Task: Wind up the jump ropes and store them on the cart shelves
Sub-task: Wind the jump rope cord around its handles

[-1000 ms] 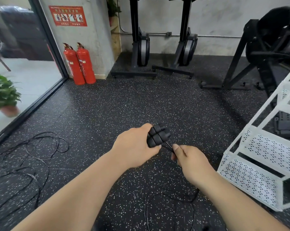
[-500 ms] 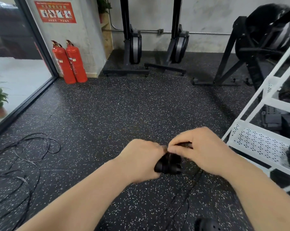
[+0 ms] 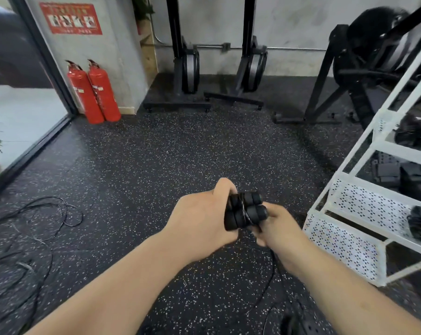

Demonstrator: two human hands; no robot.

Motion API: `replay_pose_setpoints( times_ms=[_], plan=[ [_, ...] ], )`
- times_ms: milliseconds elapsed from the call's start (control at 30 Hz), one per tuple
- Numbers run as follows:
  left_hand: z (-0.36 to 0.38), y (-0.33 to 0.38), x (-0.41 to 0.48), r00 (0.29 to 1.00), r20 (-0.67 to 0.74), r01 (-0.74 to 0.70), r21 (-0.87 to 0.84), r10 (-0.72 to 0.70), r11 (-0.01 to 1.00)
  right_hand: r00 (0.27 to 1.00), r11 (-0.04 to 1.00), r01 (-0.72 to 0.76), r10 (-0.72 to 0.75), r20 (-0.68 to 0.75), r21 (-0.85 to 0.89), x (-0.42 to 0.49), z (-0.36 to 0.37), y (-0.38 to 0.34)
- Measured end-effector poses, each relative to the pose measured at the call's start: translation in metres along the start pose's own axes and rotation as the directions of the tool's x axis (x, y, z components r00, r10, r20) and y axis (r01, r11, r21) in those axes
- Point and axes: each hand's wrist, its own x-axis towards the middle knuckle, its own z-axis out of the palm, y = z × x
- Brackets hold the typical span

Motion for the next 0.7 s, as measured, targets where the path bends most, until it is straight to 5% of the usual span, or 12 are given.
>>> replay_pose_setpoints(
  times_ms=[133,267,333,400,467,533,633,700],
  plan=[
    [0.006,-0.013,0.008,0.997,0.002,0.074,0.099,-0.075,0.992,0.999,0.997,-0.034,0.034,-0.004,-0.063,-0.004,0.033,0.021],
    [0.013,-0.028,0.014,0.99,-0.011,0.142,0.191,-0.143,0.971,0.995,0.93,0.067,-0.035,0.094,-0.361,-0.022,0.05,0.019],
    [0.014,-0.035,0.015,0.985,0.0,0.17,0.22,-0.175,0.961,0.98,0.785,0.173,-0.08,0.18,-0.595,-0.039,0.053,0.008],
    [0.016,-0.04,0.015,0.982,0.032,0.17,0.255,-0.184,0.952,0.961,0.526,0.277,-0.153,0.231,-0.804,-0.053,0.051,-0.006],
    [0.018,-0.041,0.013,0.985,0.089,0.12,0.273,-0.15,0.954,0.927,0.325,0.354,-0.248,0.282,-0.877,-0.061,0.044,-0.025],
    [0.02,-0.034,0.01,0.987,0.158,-0.002,0.275,-0.043,0.961,0.895,0.257,0.395,-0.325,0.306,-0.882,-0.059,0.028,-0.042],
    [0.021,-0.019,0.004,0.969,0.217,-0.17,0.224,0.121,0.96,0.879,0.297,0.409,-0.382,0.285,-0.863,-0.04,-0.009,-0.056],
    [0.018,-0.009,0.0,0.952,0.23,-0.247,0.194,0.201,0.949,0.902,0.481,0.4,-0.357,0.242,-0.78,-0.025,-0.032,-0.058]
  ],
)
